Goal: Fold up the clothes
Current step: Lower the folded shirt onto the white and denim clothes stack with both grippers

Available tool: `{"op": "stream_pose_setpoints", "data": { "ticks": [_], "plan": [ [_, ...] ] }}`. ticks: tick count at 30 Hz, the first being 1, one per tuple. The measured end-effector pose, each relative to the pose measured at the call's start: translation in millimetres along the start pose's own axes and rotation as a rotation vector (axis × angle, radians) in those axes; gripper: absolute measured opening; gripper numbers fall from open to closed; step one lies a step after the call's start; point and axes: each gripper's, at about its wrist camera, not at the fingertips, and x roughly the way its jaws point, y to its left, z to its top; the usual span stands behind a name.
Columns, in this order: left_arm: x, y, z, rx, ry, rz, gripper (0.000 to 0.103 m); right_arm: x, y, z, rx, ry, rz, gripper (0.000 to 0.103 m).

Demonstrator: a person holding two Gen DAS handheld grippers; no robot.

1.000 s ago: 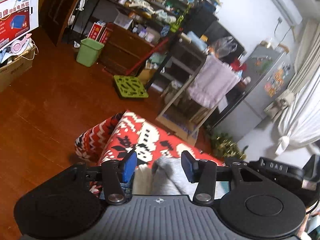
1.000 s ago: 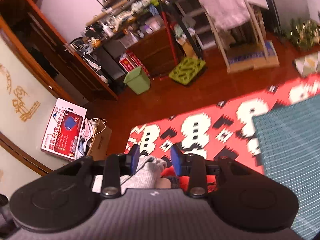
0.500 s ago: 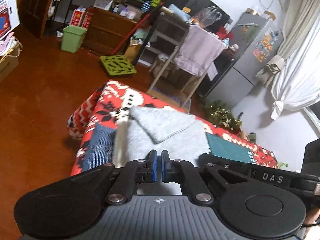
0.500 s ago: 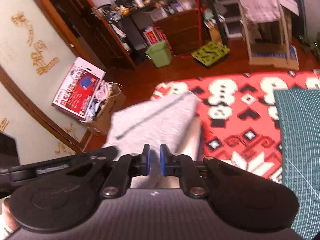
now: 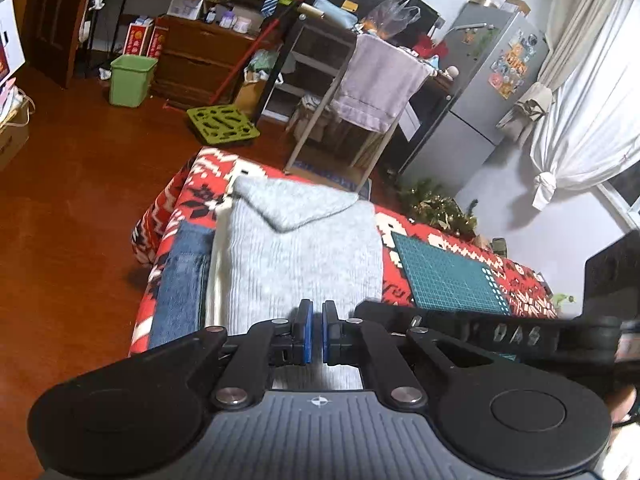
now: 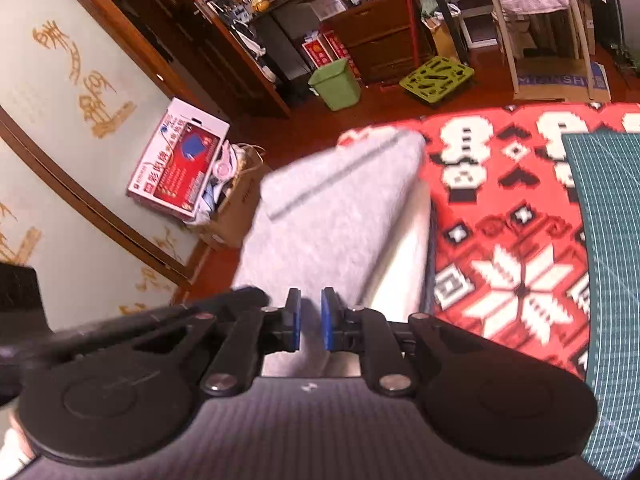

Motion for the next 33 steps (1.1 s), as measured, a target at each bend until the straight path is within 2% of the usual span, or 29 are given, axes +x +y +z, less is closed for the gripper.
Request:
{"op": "stream_pose_setpoints", "data": {
  "ticks": [8, 18, 33],
  "plan": [
    [-20, -8, -16, -0.028, 0.008, 0.069, 0.004, -24, -21, -25, 0.056, 0.003, -0.004, 0.014],
    [-30, -25, -26, -0.039, 0.032, 0.131, 0.004, -57, -23, -23, 0.070, -0.040, -0.005, 0.014],
    [-36, -25, -19, -0.012, 0.007, 0.137, 0.004, -68, 3, -8, 0.028, -0.063, -0.019, 0.016]
  ]
}}
